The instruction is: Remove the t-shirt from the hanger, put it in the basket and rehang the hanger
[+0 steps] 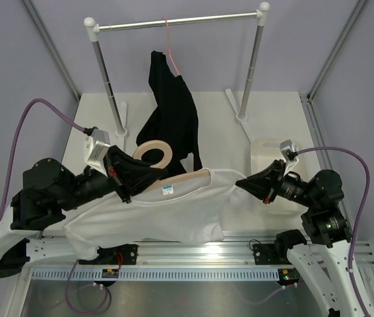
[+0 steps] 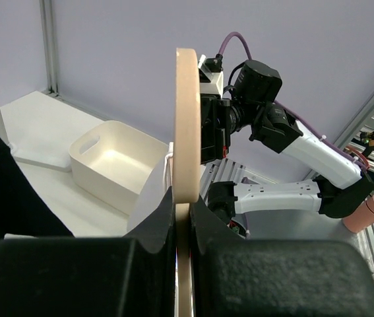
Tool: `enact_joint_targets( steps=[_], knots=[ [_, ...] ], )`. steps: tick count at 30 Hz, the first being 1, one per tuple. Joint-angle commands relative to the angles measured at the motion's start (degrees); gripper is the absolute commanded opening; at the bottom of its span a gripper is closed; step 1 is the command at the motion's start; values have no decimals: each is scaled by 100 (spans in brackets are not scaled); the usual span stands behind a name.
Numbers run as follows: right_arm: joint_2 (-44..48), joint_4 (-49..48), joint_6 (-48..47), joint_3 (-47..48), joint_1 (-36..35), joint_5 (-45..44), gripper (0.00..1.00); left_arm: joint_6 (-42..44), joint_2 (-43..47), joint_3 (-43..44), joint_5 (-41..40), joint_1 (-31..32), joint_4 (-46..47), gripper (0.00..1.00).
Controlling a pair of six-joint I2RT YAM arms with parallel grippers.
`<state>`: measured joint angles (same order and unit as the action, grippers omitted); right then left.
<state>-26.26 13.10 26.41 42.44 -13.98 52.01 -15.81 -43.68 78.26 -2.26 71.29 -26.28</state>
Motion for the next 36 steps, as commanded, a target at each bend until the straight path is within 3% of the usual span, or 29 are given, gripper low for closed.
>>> enact_joint_targets(
  steps=[1,5,14,19,27,34,36],
  knots=[
    [-54,-344,171,-113,-8,-480,0,-124,281,76,-257,26,335,0],
    [-177,139,101,-121,-8,-1182,0,-71,597,23,-284,26,212,0],
    [-160,174,198,-394,0,-1720,0,-45,800,-329,-257,26,246,0],
    [-265,-34,259,-586,0,-1484,0,17,800,-162,-143,26,378,0],
    [-160,-1237,776,-1123,-8,-247,0,140,1116,-1181,569,26,2170,0],
    [7,-626,505,-720,-8,-366,0,52,774,-1111,780,26,2602,0],
    [-28,-546,610,-605,0,-533,0,17,747,-1216,841,26,3180,0]
  ],
)
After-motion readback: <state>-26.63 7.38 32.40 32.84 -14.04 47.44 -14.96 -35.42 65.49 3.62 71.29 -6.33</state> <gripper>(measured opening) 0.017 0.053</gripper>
